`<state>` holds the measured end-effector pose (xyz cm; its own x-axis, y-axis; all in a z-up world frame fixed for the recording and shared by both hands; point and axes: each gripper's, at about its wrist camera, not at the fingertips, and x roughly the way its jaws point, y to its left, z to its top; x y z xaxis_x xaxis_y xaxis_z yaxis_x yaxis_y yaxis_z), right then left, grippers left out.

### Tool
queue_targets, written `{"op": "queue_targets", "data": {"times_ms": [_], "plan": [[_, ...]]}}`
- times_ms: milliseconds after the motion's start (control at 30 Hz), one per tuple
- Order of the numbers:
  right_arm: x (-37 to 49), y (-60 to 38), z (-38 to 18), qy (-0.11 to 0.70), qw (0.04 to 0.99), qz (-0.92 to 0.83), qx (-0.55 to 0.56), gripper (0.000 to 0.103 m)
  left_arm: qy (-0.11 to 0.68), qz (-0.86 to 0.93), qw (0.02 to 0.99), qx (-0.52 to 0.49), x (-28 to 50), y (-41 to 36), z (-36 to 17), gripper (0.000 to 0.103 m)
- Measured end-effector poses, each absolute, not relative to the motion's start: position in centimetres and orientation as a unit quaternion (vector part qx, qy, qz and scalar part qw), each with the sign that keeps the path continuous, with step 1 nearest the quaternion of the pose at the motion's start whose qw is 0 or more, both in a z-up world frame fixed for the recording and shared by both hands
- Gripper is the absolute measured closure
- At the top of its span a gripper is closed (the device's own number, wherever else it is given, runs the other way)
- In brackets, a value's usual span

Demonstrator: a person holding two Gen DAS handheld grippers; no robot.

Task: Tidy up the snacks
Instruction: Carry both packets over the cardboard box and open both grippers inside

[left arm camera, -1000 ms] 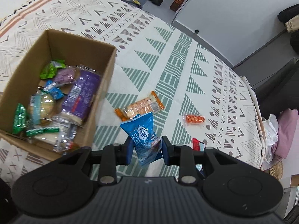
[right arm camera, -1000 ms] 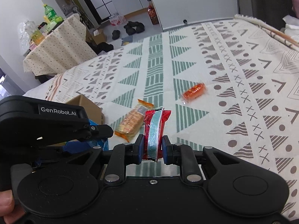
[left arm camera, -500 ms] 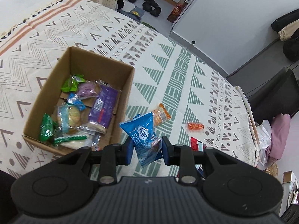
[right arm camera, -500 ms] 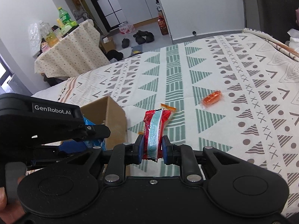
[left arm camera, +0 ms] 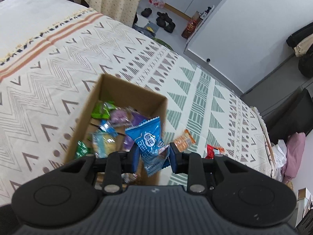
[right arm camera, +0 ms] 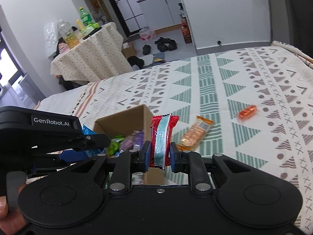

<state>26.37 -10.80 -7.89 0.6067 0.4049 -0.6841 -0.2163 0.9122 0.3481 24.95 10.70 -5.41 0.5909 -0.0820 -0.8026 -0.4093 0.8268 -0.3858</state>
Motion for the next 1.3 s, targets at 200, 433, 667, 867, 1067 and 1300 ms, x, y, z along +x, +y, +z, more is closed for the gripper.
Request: {"op": "queue_targets", "data": {"times_ms": [200, 433, 667, 867, 1067, 1300], "plan": [[26.9, -8.8, -7.8, 0.408, 0.886, 0.190, 0.110, 0.083, 0.432, 0.109, 0.849, -0.283, 25.0, 13.4, -5.0, 0.073], [27.5, -7.0, -8.0, 0.418, 0.878, 0.205, 0.111, 0.083, 0.426, 0.128, 0.844, -0.300, 25.6, 16.2, -5.2, 0.073], [28.2, -5.4, -8.4, 0.427, 0.873, 0.212, 0.102, 0.083, 0.433, 0.135, 0.836, -0.308, 26.8, 17.9, -6.4, 0.072], [28.8, -4.5, -8.8, 0.435, 0.868, 0.216, 0.099, 0.083, 0.453, 0.147, 0.829, -0.294, 27.9, 18.2, -7.7, 0.067], [29.3, -4.0, -9.4, 0.442, 0.865, 0.217, 0.099, 0.083, 0.465, 0.156, 0.816, -0.305, 27.9, 19.1, -8.7, 0.052], [29.8, -3.3, -9.5, 0.435, 0.863, 0.232, 0.114, 0.077, 0.469, 0.171, 0.812, -0.301, 27.2, 19.6, -9.0, 0.038]]}}
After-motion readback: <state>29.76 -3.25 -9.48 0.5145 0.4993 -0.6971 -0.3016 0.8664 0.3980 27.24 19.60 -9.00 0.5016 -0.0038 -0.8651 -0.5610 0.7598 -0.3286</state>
